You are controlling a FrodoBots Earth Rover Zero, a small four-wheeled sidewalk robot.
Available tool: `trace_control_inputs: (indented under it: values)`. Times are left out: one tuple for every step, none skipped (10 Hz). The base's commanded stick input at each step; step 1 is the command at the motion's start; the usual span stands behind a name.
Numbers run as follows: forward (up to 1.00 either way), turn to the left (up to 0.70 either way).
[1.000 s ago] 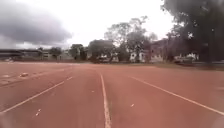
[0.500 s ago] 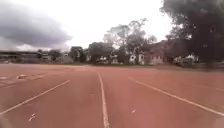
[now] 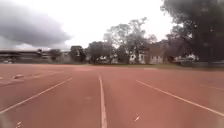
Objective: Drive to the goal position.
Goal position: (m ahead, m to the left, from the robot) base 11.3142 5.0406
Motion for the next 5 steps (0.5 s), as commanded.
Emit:
trace_control_inputs:
  values:
    - [0.45,0.0]
    - [0.45,0.0]
    - [0.45,0.0]
    - [0.45,0.0]
    - [0.45,0.0]
